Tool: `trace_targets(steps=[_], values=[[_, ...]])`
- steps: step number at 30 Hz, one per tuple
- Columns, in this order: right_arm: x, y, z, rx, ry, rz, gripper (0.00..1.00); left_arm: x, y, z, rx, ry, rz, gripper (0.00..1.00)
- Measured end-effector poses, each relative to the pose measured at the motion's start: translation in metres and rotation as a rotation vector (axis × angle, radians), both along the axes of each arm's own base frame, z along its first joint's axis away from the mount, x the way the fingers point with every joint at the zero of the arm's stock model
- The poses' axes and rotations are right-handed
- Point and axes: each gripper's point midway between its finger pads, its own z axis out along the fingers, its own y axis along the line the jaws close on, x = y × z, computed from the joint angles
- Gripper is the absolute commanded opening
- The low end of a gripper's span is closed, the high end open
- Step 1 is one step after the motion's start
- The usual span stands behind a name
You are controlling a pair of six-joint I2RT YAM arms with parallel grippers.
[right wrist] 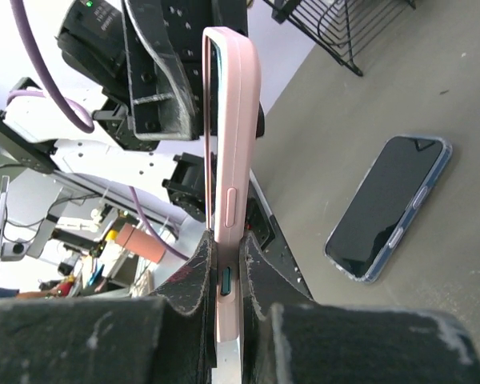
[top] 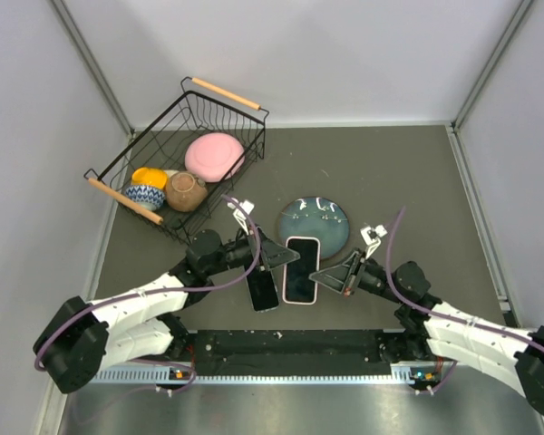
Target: Put the phone into the phone case
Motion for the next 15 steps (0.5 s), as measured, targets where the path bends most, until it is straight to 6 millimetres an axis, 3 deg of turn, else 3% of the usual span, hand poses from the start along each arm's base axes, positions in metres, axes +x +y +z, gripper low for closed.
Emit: trace_targets(steps=[7, 13, 15], values=[[0.002, -0.011, 0.009, 0.012, -0.025, -0.061, 0.00, -0.011, 0.004, -0.008, 0.027, -0.017, -0.038, 0.36], [0.007, -0.014, -0.007, -0.043, 0.019, -0.095, 0.00, -0.020, 0.009, -0.030, 0.058, 0.012, -0.059, 0.22], [0.008, -0.015, -0.010, -0.048, 0.025, -0.102, 0.00, -0.020, 0.008, -0.033, 0.068, 0.013, -0.065, 0.12]])
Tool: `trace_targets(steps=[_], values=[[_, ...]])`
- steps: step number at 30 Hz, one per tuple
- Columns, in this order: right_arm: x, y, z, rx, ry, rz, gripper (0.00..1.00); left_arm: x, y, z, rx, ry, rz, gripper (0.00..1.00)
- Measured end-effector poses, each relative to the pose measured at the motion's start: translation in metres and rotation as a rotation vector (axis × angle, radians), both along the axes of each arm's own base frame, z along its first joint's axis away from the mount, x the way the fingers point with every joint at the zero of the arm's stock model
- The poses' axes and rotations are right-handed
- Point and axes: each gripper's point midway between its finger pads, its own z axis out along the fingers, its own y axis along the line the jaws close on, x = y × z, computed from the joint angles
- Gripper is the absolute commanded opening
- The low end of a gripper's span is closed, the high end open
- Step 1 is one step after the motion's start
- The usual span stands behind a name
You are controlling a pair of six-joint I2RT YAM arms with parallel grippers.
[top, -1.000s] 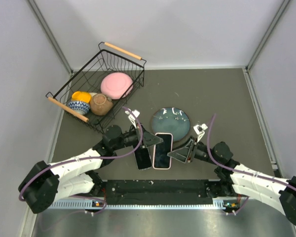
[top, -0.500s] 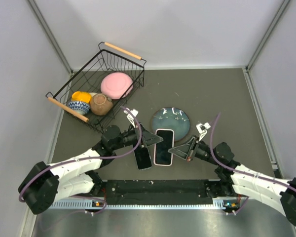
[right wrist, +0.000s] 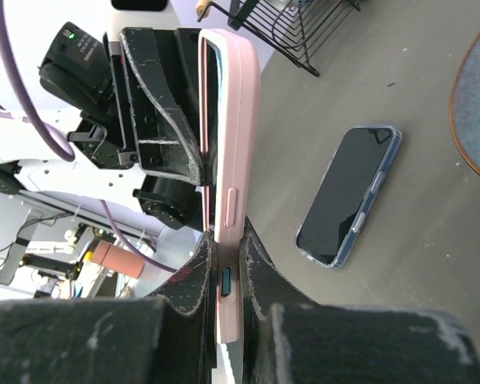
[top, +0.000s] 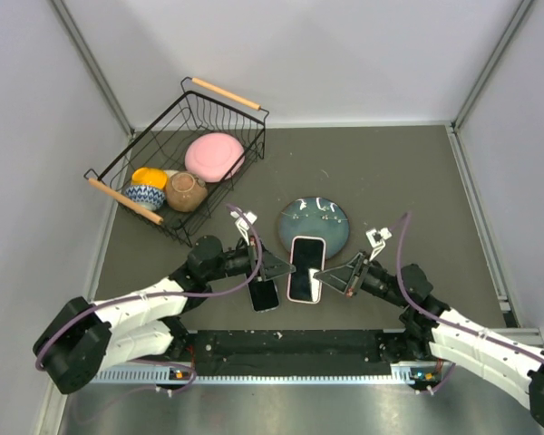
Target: Put the phone into the phone case
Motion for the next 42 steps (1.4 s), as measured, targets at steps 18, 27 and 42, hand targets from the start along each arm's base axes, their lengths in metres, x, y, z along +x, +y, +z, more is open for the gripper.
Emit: trace_targets(steps=[18, 27, 42], values=[[0.009, 0.001, -0.033, -0.093, 0.085, -0.035, 0.00, 0.009, 0.000, -0.031, 0.172, -0.007, 0.034, 0.38], [0.009, -0.006, -0.069, -0.220, 0.153, -0.060, 0.00, 0.020, 0.023, -0.010, 0.295, -0.111, 0.159, 0.92], [0.000, 0.020, -0.129, -0.511, 0.392, 0.145, 0.03, 0.048, 0.095, 0.022, 0.518, -0.295, 0.464, 0.99]])
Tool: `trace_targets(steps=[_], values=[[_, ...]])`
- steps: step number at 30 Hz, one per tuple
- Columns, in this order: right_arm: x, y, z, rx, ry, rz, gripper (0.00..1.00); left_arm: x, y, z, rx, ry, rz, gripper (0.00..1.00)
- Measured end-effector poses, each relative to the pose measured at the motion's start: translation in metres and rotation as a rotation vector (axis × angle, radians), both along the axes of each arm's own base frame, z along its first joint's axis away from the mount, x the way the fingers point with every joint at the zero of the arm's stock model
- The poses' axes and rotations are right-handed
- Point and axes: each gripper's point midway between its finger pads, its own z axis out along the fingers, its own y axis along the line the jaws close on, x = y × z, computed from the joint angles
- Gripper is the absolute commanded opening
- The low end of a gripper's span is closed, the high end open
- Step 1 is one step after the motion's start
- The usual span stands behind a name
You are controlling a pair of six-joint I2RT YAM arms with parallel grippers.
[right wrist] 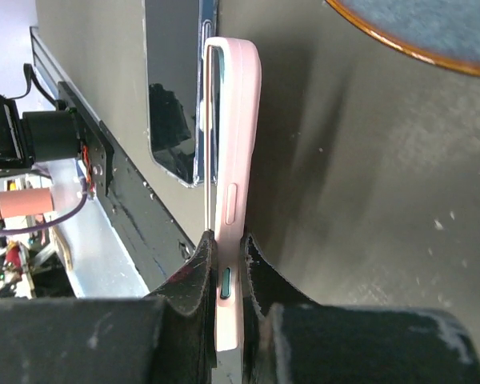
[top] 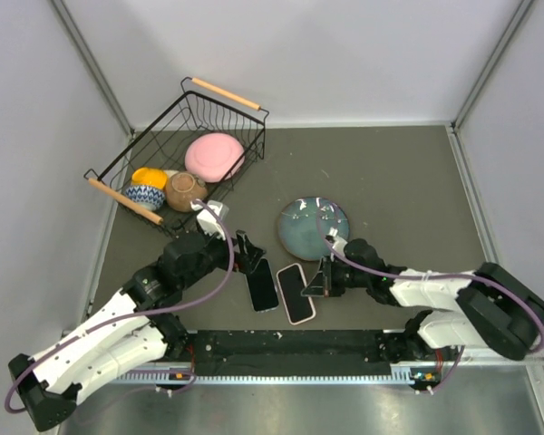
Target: Put the phone into the phone case
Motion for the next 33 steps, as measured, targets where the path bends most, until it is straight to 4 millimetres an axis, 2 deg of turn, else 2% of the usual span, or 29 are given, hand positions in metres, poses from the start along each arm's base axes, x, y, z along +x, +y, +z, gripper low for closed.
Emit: trace_targets(steps=[5, 16, 17, 18, 20, 21, 24, 25, 28, 29, 32, 33], values=[[0.007, 0.013, -0.005, -0.018, 0.038, 0.024, 0.06, -0.002, 0.013, 0.003, 0.005, -0.014, 0.038, 0.99], [0.012, 0.009, -0.013, -0.060, 0.051, -0.022, 0.20, -0.005, 0.017, -0.008, 0.049, 0.020, 0.043, 0.99], [0.013, 0.007, -0.012, -0.068, 0.044, -0.031, 0.22, -0.005, 0.017, -0.009, 0.050, 0.022, 0.043, 0.99], [0.015, 0.006, -0.012, -0.078, 0.035, -0.043, 0.31, -0.005, 0.018, -0.008, 0.050, 0.022, 0.043, 0.99], [0.020, -0.002, -0.013, -0.114, 0.012, -0.085, 0.41, -0.006, 0.018, -0.008, 0.052, 0.023, 0.043, 0.99], [0.022, -0.006, -0.014, -0.131, 0.005, -0.102, 0.49, -0.006, 0.019, -0.007, 0.052, 0.024, 0.043, 0.99], [0.027, -0.013, -0.010, -0.159, -0.022, -0.131, 0.55, -0.007, 0.019, -0.004, 0.052, 0.023, 0.043, 0.99], [0.028, -0.014, -0.006, -0.162, -0.034, -0.131, 0.54, -0.007, 0.020, -0.002, 0.052, 0.023, 0.043, 0.99], [0.034, -0.009, 0.009, -0.146, -0.077, -0.117, 0.38, -0.007, 0.021, 0.005, 0.048, 0.017, 0.047, 0.99], [0.037, -0.005, 0.015, -0.135, -0.091, -0.111, 0.25, -0.007, 0.021, 0.007, 0.046, 0.013, 0.050, 0.99], [0.047, 0.009, 0.027, -0.103, -0.121, -0.085, 0.06, -0.006, 0.023, 0.013, 0.037, 0.000, 0.059, 0.99], [0.050, 0.013, 0.027, -0.102, -0.124, -0.078, 0.03, -0.006, 0.024, 0.015, 0.034, -0.005, 0.063, 0.99]])
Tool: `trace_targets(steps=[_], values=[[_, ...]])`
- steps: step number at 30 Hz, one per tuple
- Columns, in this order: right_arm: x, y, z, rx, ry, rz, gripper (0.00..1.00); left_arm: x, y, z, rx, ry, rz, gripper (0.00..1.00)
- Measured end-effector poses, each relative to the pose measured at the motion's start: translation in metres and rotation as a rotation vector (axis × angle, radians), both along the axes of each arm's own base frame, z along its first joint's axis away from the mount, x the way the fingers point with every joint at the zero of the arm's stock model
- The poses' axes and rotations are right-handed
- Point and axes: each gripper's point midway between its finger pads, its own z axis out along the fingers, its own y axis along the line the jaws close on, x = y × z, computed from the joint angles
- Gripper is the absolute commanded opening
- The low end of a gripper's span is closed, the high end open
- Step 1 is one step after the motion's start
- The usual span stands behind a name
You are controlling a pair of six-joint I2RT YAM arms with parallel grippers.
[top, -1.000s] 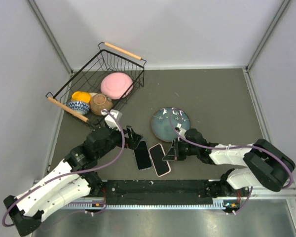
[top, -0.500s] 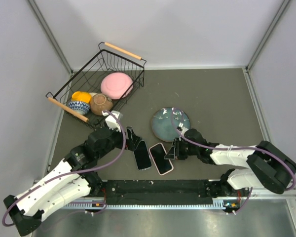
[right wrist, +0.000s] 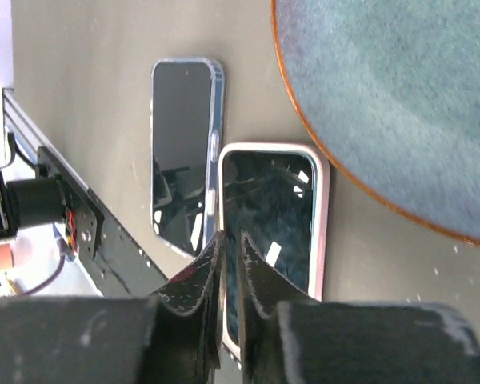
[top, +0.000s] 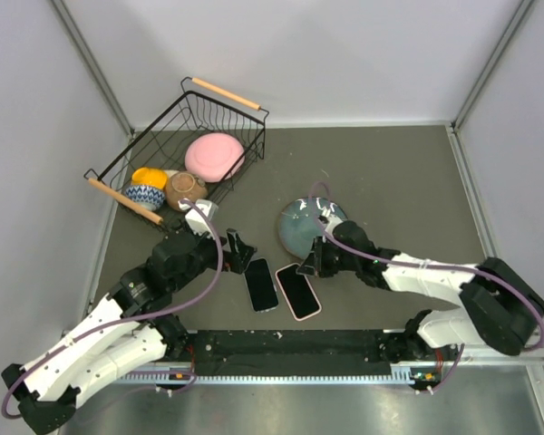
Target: Put the phone into the phone case
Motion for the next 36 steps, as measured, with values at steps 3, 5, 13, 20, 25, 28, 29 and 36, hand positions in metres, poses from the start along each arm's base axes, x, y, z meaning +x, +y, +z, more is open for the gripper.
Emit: trace_targets(steps=[3, 5, 13, 20, 25, 28, 29, 36], values=[[0.009, 0.012, -0.006, -0.006, 0.010, 0.013, 0.00, 0.000, 0.002, 0.003, -0.004, -0.007, 0.006, 0.99], [0.015, 0.020, -0.012, -0.005, 0.017, 0.020, 0.00, -0.001, 0.003, 0.005, -0.005, -0.009, 0.008, 0.99], [0.031, 0.025, -0.042, -0.073, 0.023, 0.003, 0.00, -0.004, 0.013, 0.006, 0.001, -0.017, 0.036, 0.99], [0.037, 0.028, -0.043, -0.135, -0.049, -0.027, 0.00, -0.001, 0.018, 0.014, 0.011, -0.033, 0.054, 0.99], [0.037, 0.029, -0.044, -0.162, -0.078, -0.042, 0.00, 0.001, 0.017, 0.021, 0.019, -0.043, 0.056, 0.99], [0.038, 0.027, -0.044, -0.170, -0.090, -0.054, 0.00, 0.002, 0.018, 0.020, 0.024, -0.042, 0.060, 0.99], [0.038, 0.025, -0.044, -0.173, -0.093, -0.060, 0.00, 0.002, 0.018, 0.020, 0.025, -0.042, 0.061, 0.99], [0.037, 0.013, -0.043, -0.193, -0.113, -0.094, 0.00, 0.002, 0.018, 0.020, 0.028, -0.042, 0.063, 0.99]])
